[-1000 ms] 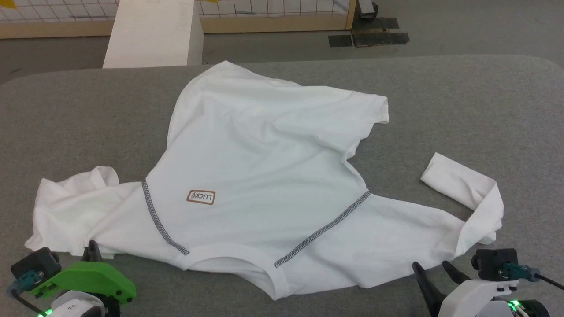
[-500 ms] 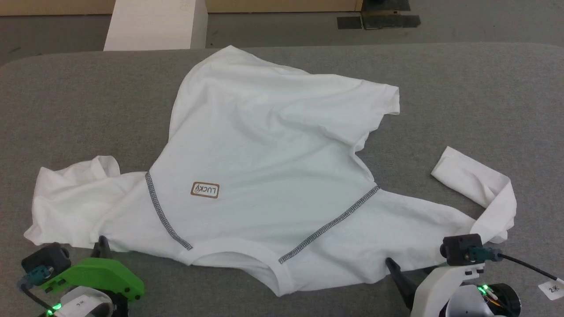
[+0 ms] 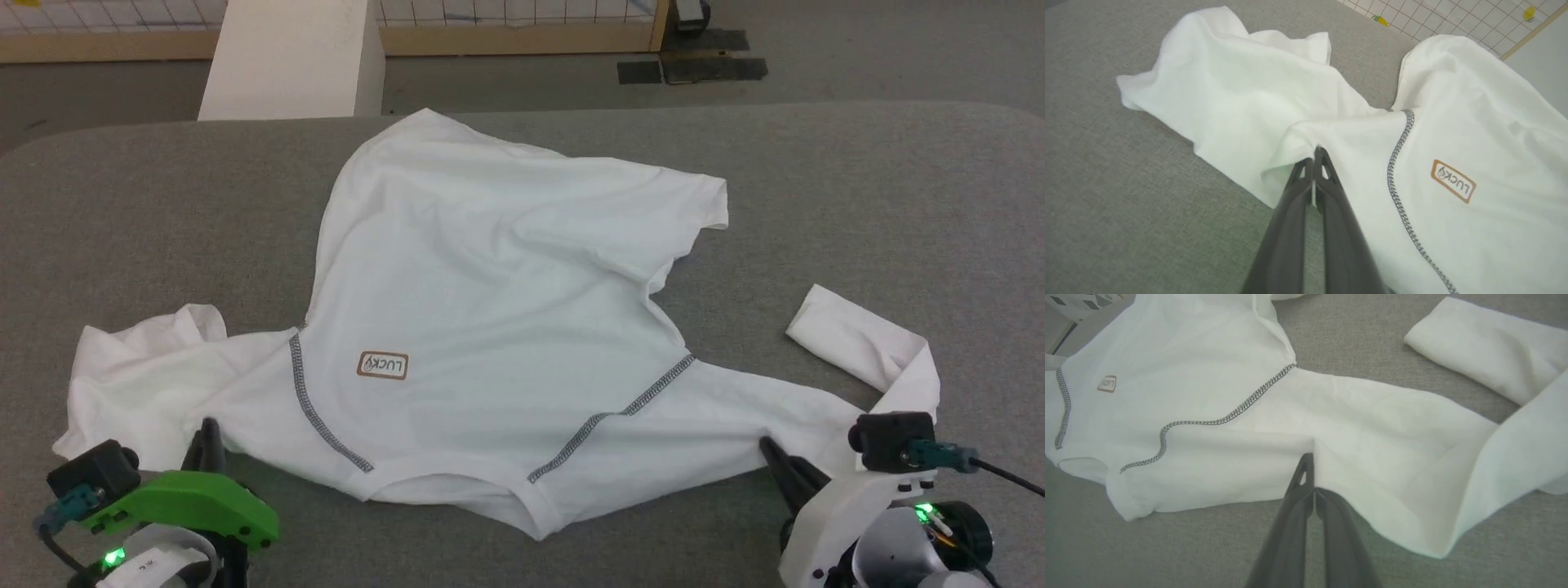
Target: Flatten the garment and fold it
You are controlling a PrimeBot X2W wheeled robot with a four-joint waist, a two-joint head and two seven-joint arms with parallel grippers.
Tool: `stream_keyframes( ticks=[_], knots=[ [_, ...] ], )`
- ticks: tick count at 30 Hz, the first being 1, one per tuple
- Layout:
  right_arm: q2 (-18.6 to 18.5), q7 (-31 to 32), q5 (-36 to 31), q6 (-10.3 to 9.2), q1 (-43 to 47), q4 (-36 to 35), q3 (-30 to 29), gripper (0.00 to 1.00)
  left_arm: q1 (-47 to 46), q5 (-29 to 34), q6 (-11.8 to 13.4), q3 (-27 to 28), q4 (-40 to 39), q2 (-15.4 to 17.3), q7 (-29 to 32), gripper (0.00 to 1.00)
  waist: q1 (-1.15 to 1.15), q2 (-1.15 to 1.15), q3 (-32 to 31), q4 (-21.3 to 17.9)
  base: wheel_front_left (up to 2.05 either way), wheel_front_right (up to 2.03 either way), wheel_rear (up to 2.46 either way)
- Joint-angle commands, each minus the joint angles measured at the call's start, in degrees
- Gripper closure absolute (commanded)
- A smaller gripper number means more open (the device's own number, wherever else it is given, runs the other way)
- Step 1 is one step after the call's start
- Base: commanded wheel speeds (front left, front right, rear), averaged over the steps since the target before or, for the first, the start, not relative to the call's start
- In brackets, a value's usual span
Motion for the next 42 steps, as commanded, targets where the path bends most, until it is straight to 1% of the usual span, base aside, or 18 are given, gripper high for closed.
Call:
stream_keyframes(
  ticks=[1, 3, 6, 9, 12, 15, 17, 19, 22, 23, 25, 28, 31, 35, 39, 42],
  knots=[
    [0.1, 0.0, -0.3, -0.08, -0.1, -1.5, -0.7, 1.00, -1.3, -1.3, -1.0, 0.0, -1.3, -0.1, 0.2, 1.00, 0.00, 0.00, -1.3, -0.7, 0.00, 0.00, 0.00],
    [0.1, 1.2, -1.3, -0.08, -1.0, -4.3, -1.6, 1.00, -2.6, -2.6, -2.6, -0.3, -3.5, -0.1, 1.3, 1.00, 0.00, 0.00, -1.7, -0.9, 0.00, 0.00, 0.00],
    [0.1, 4.0, -3.2, -0.08, -4.4, -8.4, -3.1, 1.00, -6.4, -3.3, -4.6, -1.7, -7.0, 1.1, 4.3, 1.00, 0.00, 0.00, -1.6, -1.3, 0.00, 0.00, 0.00],
    [-0.2, 7.5, -5.4, -0.08, -10.0, -10.8, -3.5, 1.00, -11.9, -3.0, -5.7, -3.2, -9.3, 2.8, 8.0, 1.00, 0.00, 0.00, -0.5, -1.7, 0.00, 0.00, 0.00],
    [-3.4, 11.3, -5.9, -0.08, -18.1, -11.1, -3.1, 1.00, -19.7, -4.3, -6.7, -3.8, -10.6, 3.3, 11.8, 1.00, 0.00, 0.00, 1.7, -2.3, 0.00, 0.00, 0.00],
    [-6.9, 14.3, -5.3, -0.08, -27.5, -9.6, -2.5, 1.00, -28.2, -4.8, -6.9, -3.7, -9.8, 4.2, 14.8, 1.00, 0.00, 0.00, 5.1, -2.8, 0.00, 0.00, 0.00],
    [-9.3, 15.6, -5.0, -0.08, -35.6, -7.3, -1.8, 1.00, -35.2, -4.5, -6.6, -3.2, -7.9, 4.9, 16.1, 1.00, 0.00, 0.00, 7.9, -3.3, 0.00, 0.00, 0.00],
    [-10.7, 16.3, -4.7, -0.08, -42.3, -4.9, -1.1, 1.00, -41.1, -4.2, -6.2, -2.6, -6.0, 5.2, 16.7, 1.00, 0.00, 0.00, 10.4, -3.7, 0.00, 0.00, 0.00],
    [-12.7, 16.2, -5.6, -0.08, -54.3, 0.6, 0.6, 1.00, -51.4, -2.9, -5.4, -1.7, -1.6, 5.8, 16.3, 1.00, 0.00, 0.00, 14.7, -4.5, 0.00, 0.00, 0.00],
    [-13.6, 15.7, -6.6, -0.08, -58.3, 2.7, 1.4, 1.00, -54.9, -2.1, -5.0, -1.4, 0.0, 6.1, 15.8, 1.00, 0.00, 0.00, 16.0, -4.7, 0.00, 0.00, 0.00],
    [-13.8, 14.4, -7.8, -0.08, -65.1, 6.3, 1.6, 1.00, -60.8, -0.2, -4.4, -1.0, 2.5, 6.7, 14.2, 1.00, 0.00, 0.00, 18.5, -5.1, 0.00, 0.00, 0.00],
    [-12.7, 11.0, -9.9, -0.08, -74.2, 10.3, -0.3, 1.00, -69.1, 2.2, -3.4, -0.7, 5.6, 6.9, 11.2, 1.00, 0.00, 0.00, 21.7, -5.3, 0.00, 0.00, 0.00],
    [-11.0, 5.5, -13.3, -0.08, -82.2, 13.5, -2.5, 1.00, -76.4, 4.2, -3.0, -0.1, 8.4, 6.7, 6.9, 1.00, 0.00, 0.00, 24.0, -5.4, 0.00, 0.00, 0.00],
    [-8.9, -1.9, -17.6, -0.08, -90.4, 16.6, -5.2, 1.00, -83.7, 4.7, -3.6, 1.4, 11.3, 6.3, 1.6, 1.00, 0.00, 0.00, 25.7, -5.4, 0.00, 0.00, 0.00],
    [-8.3, -9.3, -21.9, -0.08, -96.5, 19.6, -7.4, 1.00, -88.6, 4.6, -5.1, 2.5, 12.9, 6.0, -2.9, 1.00, 0.00, 0.00, 26.5, -5.0, 0.00, 0.00, 0.00],
    [-8.5, -13.3, -24.0, -0.08, -99.5, 23.0, -8.3, 1.00, -90.1, 3.9, -6.0, 3.0, 14.3, 5.5, -4.6, 1.00, 0.00, 0.00, 26.8, -4.5, 0.00, 0.00, 0.00]
  ],
)
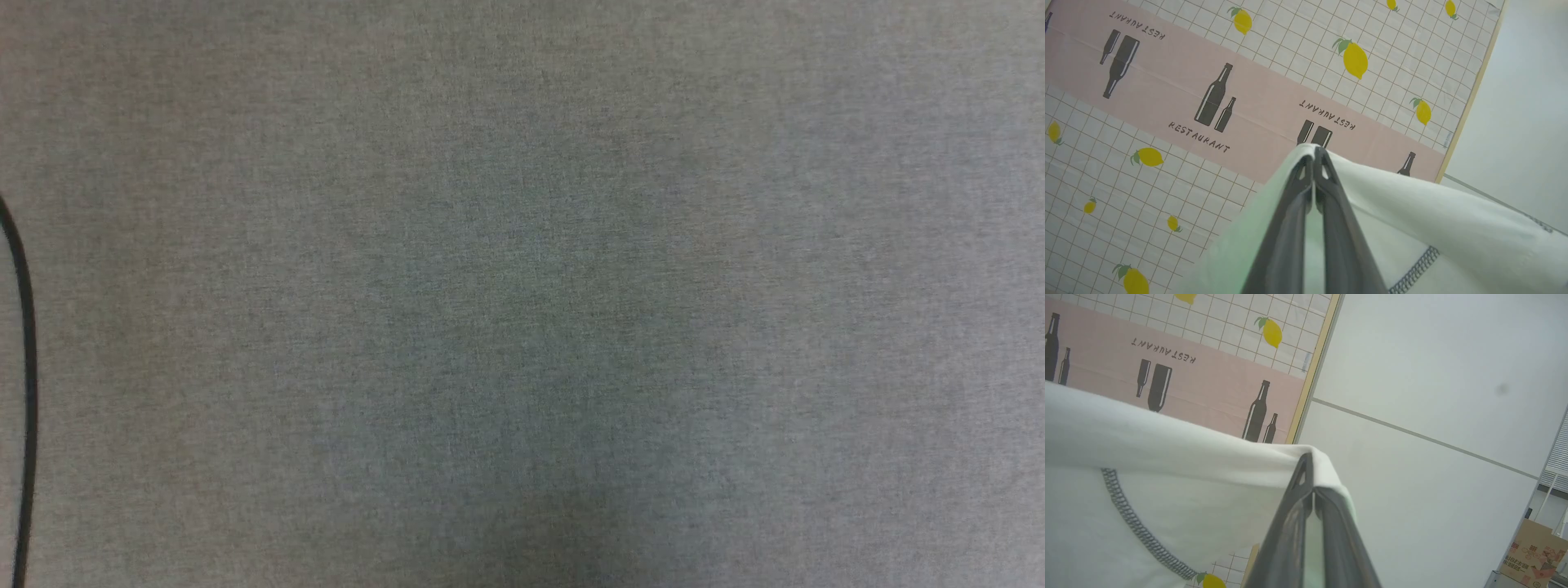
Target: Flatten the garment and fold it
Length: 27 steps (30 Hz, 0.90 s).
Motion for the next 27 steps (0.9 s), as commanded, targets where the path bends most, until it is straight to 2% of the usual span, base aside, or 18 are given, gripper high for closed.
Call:
stream_keyframes(
  ticks=[1, 8, 14, 17, 22, 27],
  knots=[
    [-0.5, -1.2, -0.9, -0.12, -1.0, 1.9, -0.7, 1.00, -0.5, -0.9, -0.4, 0.3, 1.0, -0.1, -0.4, 1.00, -0.02, 0.00, 0.6, 0.6, 0.00, 0.00, 0.00],
    [-0.5, -3.0, 1.2, -0.12, 4.4, 10.5, 1.2, 1.00, 7.3, -0.1, -3.4, -3.2, 6.6, 0.8, 1.9, 1.00, -0.02, 0.00, 0.3, 1.4, 0.00, 0.00, 0.00],
    [-1.1, -3.1, 6.9, -0.12, 15.5, 15.5, 6.9, 1.00, 19.4, 1.8, -7.0, -8.6, 10.6, 2.6, 5.7, 1.00, -0.02, 0.00, -2.0, 1.4, 0.00, 0.00, 0.00],
    [-2.2, -2.5, 10.7, -0.12, 21.7, 16.5, 10.0, 1.00, 26.1, 0.7, -8.4, -9.7, 11.5, 2.9, 8.1, 1.00, -0.02, 0.00, -4.4, 1.6, 0.00, 0.00, 0.00],
    [-4.5, 0.6, 18.3, -0.12, 34.5, 14.3, 13.8, 1.00, 39.7, -2.0, -9.8, -11.2, 9.1, 3.6, 12.8, 1.00, -0.02, 0.00, -10.4, 2.3, 0.00, 0.00, 0.00],
    [-7.4, 5.2, 23.8, -0.12, 50.1, 6.5, 13.6, 1.00, 54.1, -4.6, -8.5, -12.4, 2.7, 3.5, 17.1, 1.00, -0.02, 0.00, -16.3, 3.5, 0.00, 0.00, 0.00]
  ],
)
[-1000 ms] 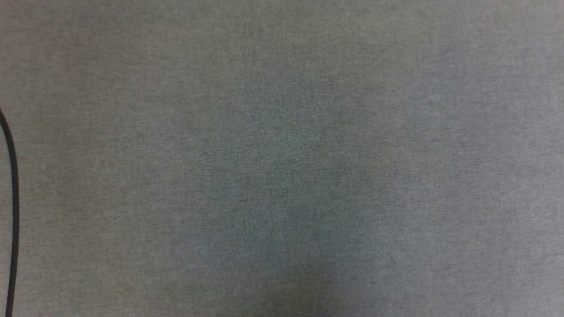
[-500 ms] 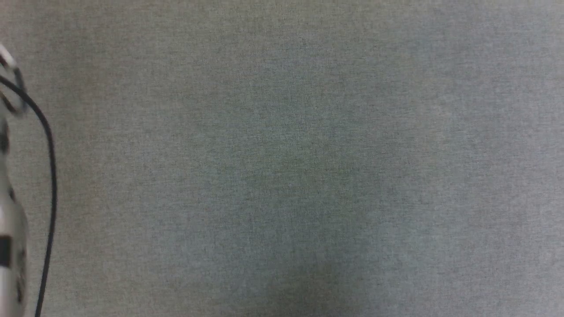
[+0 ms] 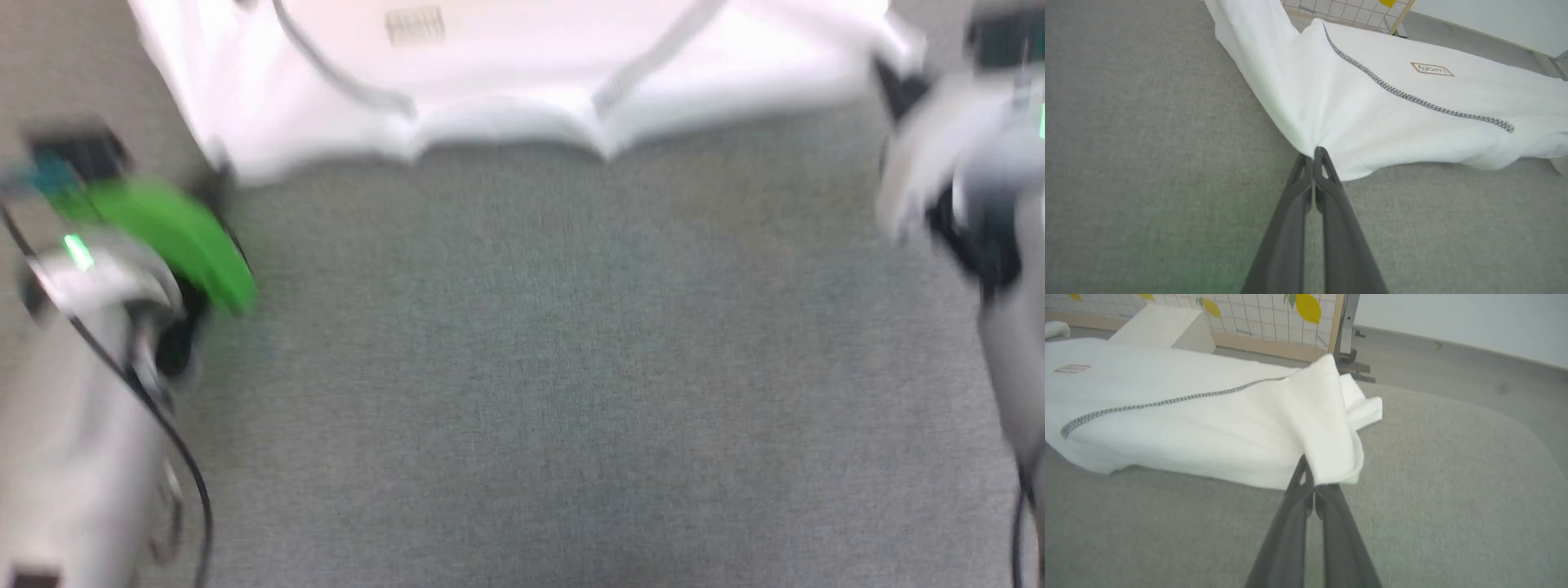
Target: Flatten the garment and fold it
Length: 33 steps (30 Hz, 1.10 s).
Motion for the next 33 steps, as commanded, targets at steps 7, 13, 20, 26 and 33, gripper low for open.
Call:
stream_keyframes(
  ticks=[7, 13, 20, 26, 33],
  knots=[
    [1.5, 9.2, 0.7, -0.12, 27.4, -19.0, -10.5, 1.00, 24.6, -5.7, 6.7, 0.6, -14.6, 1.1, 6.2, 1.00, 0.00, 0.00, -12.0, 2.5, 0.00, 0.00, 0.00],
    [8.8, 14.5, -3.4, -0.12, 41.3, -29.3, -19.3, 1.00, 36.6, -7.8, 11.0, 1.3, -21.8, 1.5, 8.1, 1.00, 0.00, 0.00, -14.9, 3.1, 0.00, 0.00, 0.00],
    [14.0, 18.0, -5.6, -0.12, 51.4, -34.2, -25.4, 1.00, 47.1, -9.7, 14.8, 1.9, -27.1, 1.5, 9.5, 1.00, 0.00, 0.00, -17.5, 3.3, 0.00, 0.00, 0.00],
    [14.9, 20.3, -1.8, -0.12, 57.6, -37.0, -28.5, 1.00, 53.2, -11.8, 16.0, 3.5, -30.6, 0.8, 8.5, 1.00, 0.00, 0.00, -18.4, 3.6, 0.00, 0.00, 0.00],
    [14.9, 21.5, -3.1, -0.12, 60.1, -36.8, -27.5, 1.00, 54.7, -11.4, 16.0, 2.3, -31.2, 0.3, 8.3, 1.00, 0.00, 0.00, -18.3, 3.4, 0.00, 0.00, 0.00]
  ],
)
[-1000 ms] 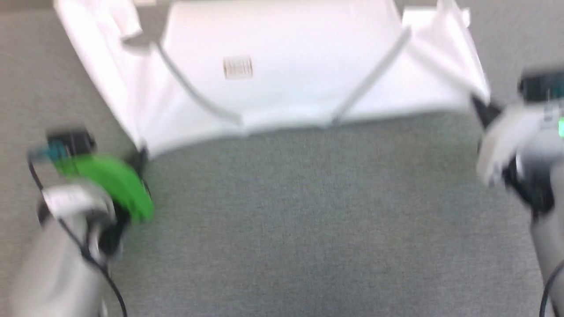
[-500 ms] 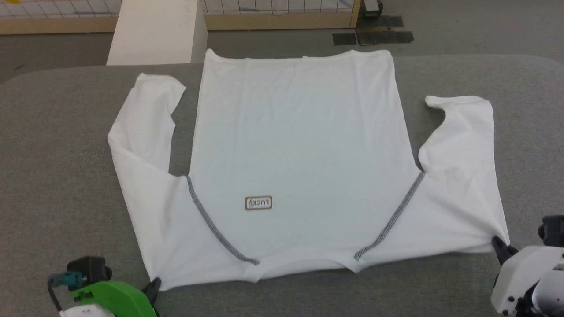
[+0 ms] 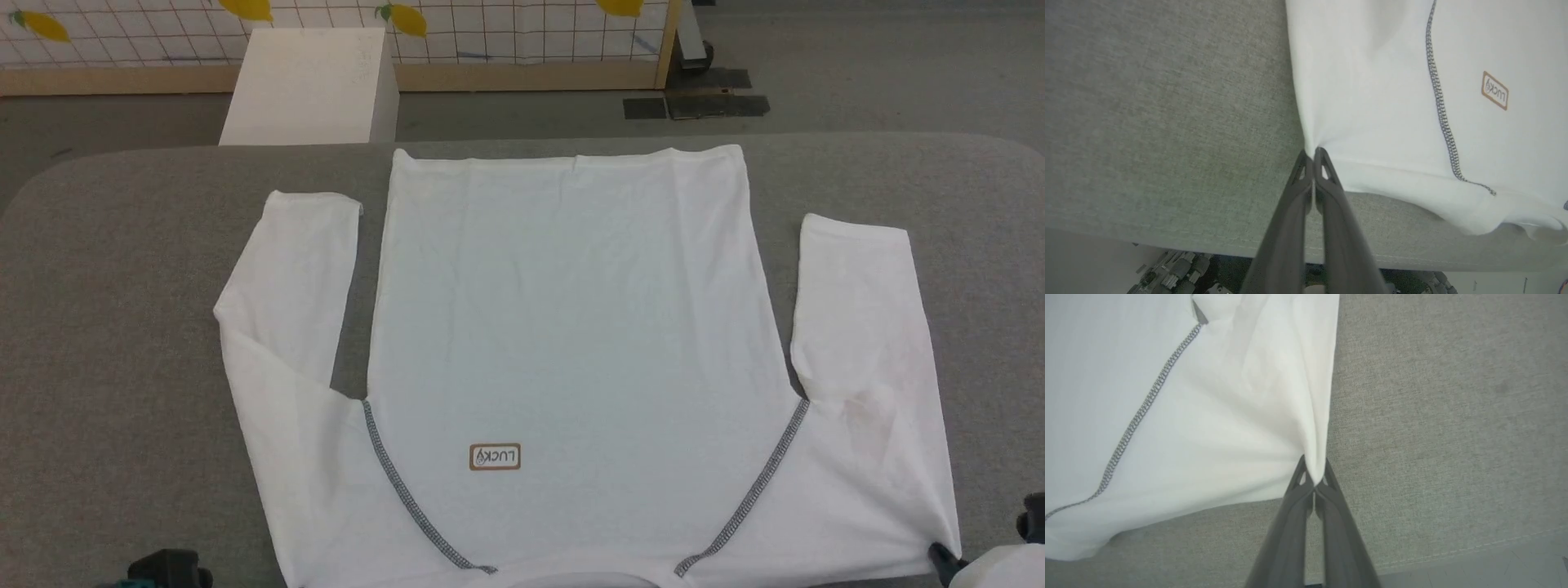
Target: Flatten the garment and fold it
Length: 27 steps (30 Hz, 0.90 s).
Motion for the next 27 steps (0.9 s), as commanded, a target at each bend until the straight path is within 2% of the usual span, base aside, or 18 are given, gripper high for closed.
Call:
stream_keyframes(
  ticks=[1, 10, 11, 12, 13, 19, 27],
  knots=[
    [-0.3, -0.3, -0.9, -0.13, 0.3, 1.3, 0.1, 1.00, 0.4, 0.6, 0.2, -0.2, 0.8, -0.1, -0.5, 1.00, 0.01, 0.00, 0.2, 0.0, 0.00, 0.00, 0.00],
    [-0.3, -4.6, -2.4, -0.13, -2.9, 10.7, 4.5, 1.00, -5.0, 3.2, -2.3, -4.8, 6.8, -4.3, -3.2, 1.00, 0.01, 0.00, 0.9, 0.2, 0.00, 0.00, 0.00],
    [-0.3, -5.2, -2.4, -0.13, -3.1, 11.1, 4.7, 0.96, -5.3, 3.2, -2.5, -4.9, 7.2, -4.6, -3.5, 0.49, 0.01, 0.00, 0.9, 0.2, 0.00, 0.00, 0.00],
    [-0.3, -5.9, -2.4, -0.13, -3.3, 11.5, 5.1, 0.56, -5.4, 3.1, -2.7, -5.0, 7.7, -4.9, -3.8, 0.00, 0.01, 0.00, 0.9, 0.2, 0.00, 0.00, 0.00],
    [-0.3, -6.6, -2.3, -0.13, -3.3, 11.6, 5.2, 0.00, -5.5, 3.1, -2.9, -5.0, 8.0, -5.0, -3.9, 0.00, 0.01, 0.00, 0.9, 0.2, 0.00, 0.00, 0.00],
    [-0.3, -11.0, -1.7, -0.13, -2.0, 9.4, 3.6, 0.00, -4.4, 1.8, -2.7, -2.4, 6.1, -3.9, -5.1, 0.00, 0.01, 0.00, 0.4, 0.1, 0.00, 0.00, 0.00],
    [-0.3, -20.5, -2.9, -0.13, -2.0, 2.1, 2.0, 0.00, -6.1, 3.2, -1.3, 6.8, 0.4, 0.5, -12.0, 0.00, 0.01, 0.00, 1.4, -1.6, 0.00, 0.00, 0.00]
  ],
)
